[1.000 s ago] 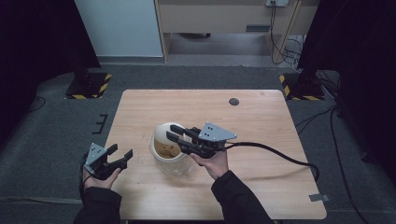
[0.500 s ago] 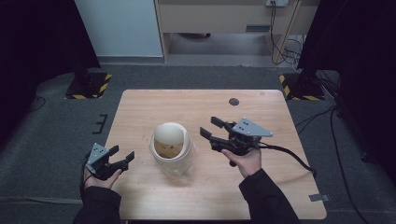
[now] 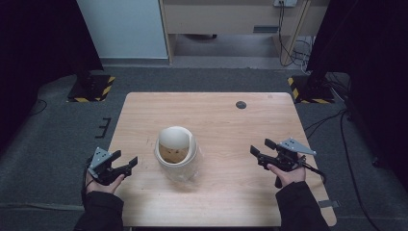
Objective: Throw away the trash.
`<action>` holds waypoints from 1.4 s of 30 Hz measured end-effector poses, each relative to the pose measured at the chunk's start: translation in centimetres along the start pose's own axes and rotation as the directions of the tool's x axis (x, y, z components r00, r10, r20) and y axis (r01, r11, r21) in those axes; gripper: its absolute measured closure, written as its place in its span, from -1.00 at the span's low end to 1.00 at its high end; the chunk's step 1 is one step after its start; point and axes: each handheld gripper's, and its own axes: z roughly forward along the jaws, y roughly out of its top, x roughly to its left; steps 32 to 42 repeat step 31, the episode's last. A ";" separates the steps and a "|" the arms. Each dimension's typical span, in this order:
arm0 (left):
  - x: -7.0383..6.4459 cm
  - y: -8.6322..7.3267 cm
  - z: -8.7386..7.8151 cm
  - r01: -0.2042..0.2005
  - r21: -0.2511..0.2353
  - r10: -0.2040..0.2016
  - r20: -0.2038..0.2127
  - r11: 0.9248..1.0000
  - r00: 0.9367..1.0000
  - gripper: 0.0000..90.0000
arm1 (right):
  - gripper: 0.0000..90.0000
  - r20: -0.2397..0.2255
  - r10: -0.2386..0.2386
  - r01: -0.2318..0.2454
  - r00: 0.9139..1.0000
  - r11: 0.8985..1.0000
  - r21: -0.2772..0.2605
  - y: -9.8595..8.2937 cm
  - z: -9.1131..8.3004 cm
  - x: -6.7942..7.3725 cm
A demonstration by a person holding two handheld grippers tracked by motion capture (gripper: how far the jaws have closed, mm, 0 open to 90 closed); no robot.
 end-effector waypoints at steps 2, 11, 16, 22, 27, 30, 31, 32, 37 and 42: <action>0.1 0.0 0.0 0.002 0.002 -0.002 0.002 1.000 1.000 -0.49 | -0.42 0.015 0.001 -0.001 1.000 1.000 0.015 -0.4 -0.1 -0.5; 0.4 -0.4 0.1 0.006 0.039 -0.007 0.014 0.999 1.000 -0.53 | -0.51 0.124 0.027 -0.044 0.992 0.989 0.141 -2.9 -1.5 -3.6; 1.2 -1.1 0.4 -0.005 0.125 0.004 0.006 0.992 1.000 -0.58 | -0.58 0.194 0.006 -0.054 0.981 0.968 0.244 -4.9 -2.2 -6.0; 2.4 -2.0 0.7 0.001 0.215 0.001 -0.011 0.977 1.000 -0.63 | -0.61 0.254 -0.027 -0.055 0.967 0.948 0.313 -6.2 -2.8 -8.5; 2.8 -2.4 0.7 0.002 0.247 0.002 -0.015 0.969 1.000 -0.65 | -0.63 0.267 -0.043 -0.053 0.963 0.938 0.342 -6.5 -3.1 -9.3; 2.7 -2.6 0.9 -0.014 0.266 0.017 -0.010 0.964 1.000 -0.67 | -0.64 0.265 -0.060 -0.043 0.962 0.931 0.364 -6.6 -3.1 -9.6; 2.7 -2.6 0.9 -0.014 0.266 0.017 -0.010 0.964 1.000 -0.68 | -0.64 0.265 -0.060 -0.043 0.962 0.931 0.364 -6.6 -3.1 -9.6; 2.7 -2.6 0.9 -0.014 0.266 0.017 -0.010 0.964 1.000 -0.68 | -0.64 0.265 -0.060 -0.043 0.962 0.931 0.364 -6.6 -3.1 -9.6; 2.7 -2.6 0.9 -0.014 0.266 0.017 -0.010 0.964 1.000 -0.68 | -0.64 0.265 -0.060 -0.043 0.962 0.931 0.364 -6.6 -3.1 -9.6; 2.7 -2.6 0.9 -0.014 0.266 0.017 -0.010 0.964 1.000 -0.68 | -0.64 0.265 -0.060 -0.043 0.962 0.931 0.364 -6.6 -3.1 -9.6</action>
